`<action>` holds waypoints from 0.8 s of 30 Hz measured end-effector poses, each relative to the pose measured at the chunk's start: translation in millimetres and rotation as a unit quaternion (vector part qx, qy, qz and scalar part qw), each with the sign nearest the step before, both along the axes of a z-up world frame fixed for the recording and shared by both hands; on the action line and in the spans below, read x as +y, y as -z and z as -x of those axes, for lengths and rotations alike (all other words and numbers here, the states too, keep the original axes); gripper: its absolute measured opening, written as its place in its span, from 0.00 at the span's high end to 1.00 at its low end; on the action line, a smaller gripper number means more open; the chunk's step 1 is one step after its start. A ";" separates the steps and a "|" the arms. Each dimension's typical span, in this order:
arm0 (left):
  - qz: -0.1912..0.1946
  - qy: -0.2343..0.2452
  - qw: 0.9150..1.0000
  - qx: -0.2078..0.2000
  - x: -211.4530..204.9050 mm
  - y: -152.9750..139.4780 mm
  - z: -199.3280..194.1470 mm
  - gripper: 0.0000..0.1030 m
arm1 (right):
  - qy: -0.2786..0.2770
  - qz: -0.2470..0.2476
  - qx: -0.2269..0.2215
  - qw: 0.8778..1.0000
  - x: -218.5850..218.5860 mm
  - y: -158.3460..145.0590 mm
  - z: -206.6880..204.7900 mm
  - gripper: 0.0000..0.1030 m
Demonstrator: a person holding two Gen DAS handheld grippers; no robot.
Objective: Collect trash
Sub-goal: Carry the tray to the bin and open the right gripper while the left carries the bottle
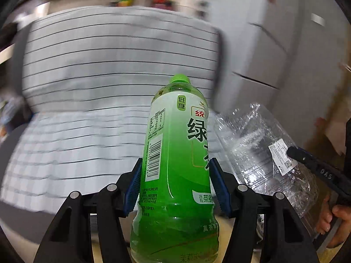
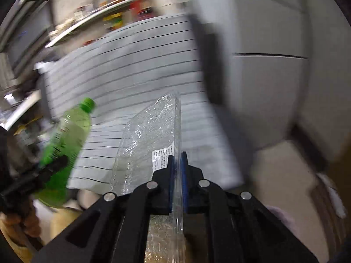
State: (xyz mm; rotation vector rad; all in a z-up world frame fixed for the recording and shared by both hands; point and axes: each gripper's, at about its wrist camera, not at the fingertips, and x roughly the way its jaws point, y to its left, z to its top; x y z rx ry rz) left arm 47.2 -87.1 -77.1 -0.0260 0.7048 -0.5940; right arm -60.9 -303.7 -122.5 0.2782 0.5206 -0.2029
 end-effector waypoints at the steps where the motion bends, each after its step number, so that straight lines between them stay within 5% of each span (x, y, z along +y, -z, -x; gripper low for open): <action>1: 0.004 0.021 1.000 0.001 -13.9 1.3 4.1 0.42 | 0.037 0.004 0.008 0.999 -17.5 4.8 22.8 0.93; 7: 0.000 0.129 0.992 0.011 -100.6 5.5 28.8 0.42 | 0.159 -0.038 0.050 0.985 -80.9 40.7 108.8 0.93; 14: -0.019 0.161 0.987 0.015 -132.8 11.5 43.8 0.42 | 0.191 -0.113 0.080 0.972 -110.8 83.3 121.8 0.93; 15: -0.022 0.160 0.987 0.015 -132.5 12.3 43.2 0.42 | 0.193 -0.121 0.101 0.968 -114.1 93.5 116.9 0.83; 16: -0.025 0.156 0.987 0.016 -131.1 13.5 42.3 0.42 | 0.206 -0.126 0.125 0.962 -116.8 103.5 111.9 0.59; 17: -0.027 0.152 0.988 0.018 -128.8 15.3 40.8 0.42 | 0.216 -0.127 0.134 0.959 -120.1 108.8 110.5 0.51; 24: -0.038 0.142 0.989 0.029 -127.4 24.4 36.7 0.42 | 0.197 -0.080 0.119 0.970 -100.7 100.6 96.9 0.50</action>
